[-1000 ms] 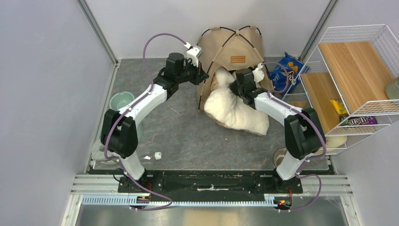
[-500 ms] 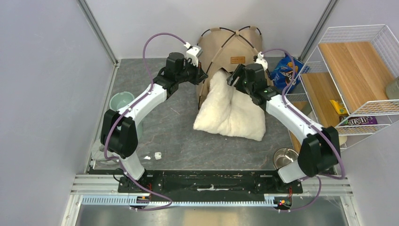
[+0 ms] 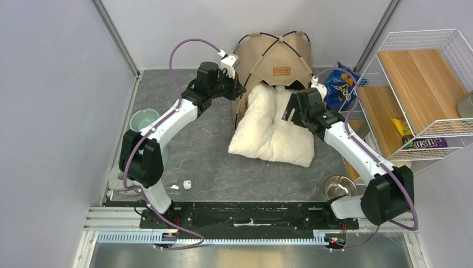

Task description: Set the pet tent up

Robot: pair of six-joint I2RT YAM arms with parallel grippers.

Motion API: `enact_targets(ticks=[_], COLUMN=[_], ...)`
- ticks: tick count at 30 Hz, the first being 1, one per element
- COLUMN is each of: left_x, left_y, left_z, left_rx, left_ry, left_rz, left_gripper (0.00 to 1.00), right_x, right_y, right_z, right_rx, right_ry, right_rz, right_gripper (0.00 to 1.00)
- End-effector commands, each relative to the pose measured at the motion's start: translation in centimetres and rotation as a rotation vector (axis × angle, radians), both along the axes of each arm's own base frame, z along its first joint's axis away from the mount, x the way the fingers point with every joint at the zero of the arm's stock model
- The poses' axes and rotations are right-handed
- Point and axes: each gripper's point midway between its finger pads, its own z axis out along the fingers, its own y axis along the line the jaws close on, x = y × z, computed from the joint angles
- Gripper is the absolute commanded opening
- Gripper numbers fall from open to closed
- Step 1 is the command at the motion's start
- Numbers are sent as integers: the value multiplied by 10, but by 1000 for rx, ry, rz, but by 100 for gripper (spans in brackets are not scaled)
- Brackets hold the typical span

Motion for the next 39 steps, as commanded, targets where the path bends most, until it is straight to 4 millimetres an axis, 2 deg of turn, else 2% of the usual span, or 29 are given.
enact_targets(ticks=[1,3,6,9,10,18,21,23,27,30,36,39], left_x=[-4,-5,-6,-7,-7,-9,-9,-9,-9,-9,-7,-5], left_y=[4,3,2,2,2,0,-2,-3,-3,-4,-6,-6], left_z=[2,1,0,1,1,1,1,1,-1,0,0,1], left_rx=[33,29,27,27,28,27,21,18,21,18,7,5], left_ry=[8,14,21,21,20,33,40,43,53,55,64,65], left_rz=[4,-3,-10,-13,-12,-25,-33,-36,-40,-40,-35,-29], left_gripper=[2,2,2,2,2,2,2,2,2,2,2,2], right_x=[-15,-10,2,18,24,73,89,101,118,124,123,109], right_y=[-11,-9,-12,-14,-12,11,10,7,15,23,11,8], right_z=[-46,-62,-73,-65,-58,28,40,41,42,29,-4,4], right_rx=[-143,-175,-226,-266,-264,-255,-292,-326,-360,-353,-348,-327], right_ry=[150,181,189,147,118,-191,-248,-285,-370,-380,-265,-225], right_rz=[76,112,116,100,103,162,147,129,167,197,103,97], right_gripper=[85,74,40,4,0,0,0,0,0,0,0,26])
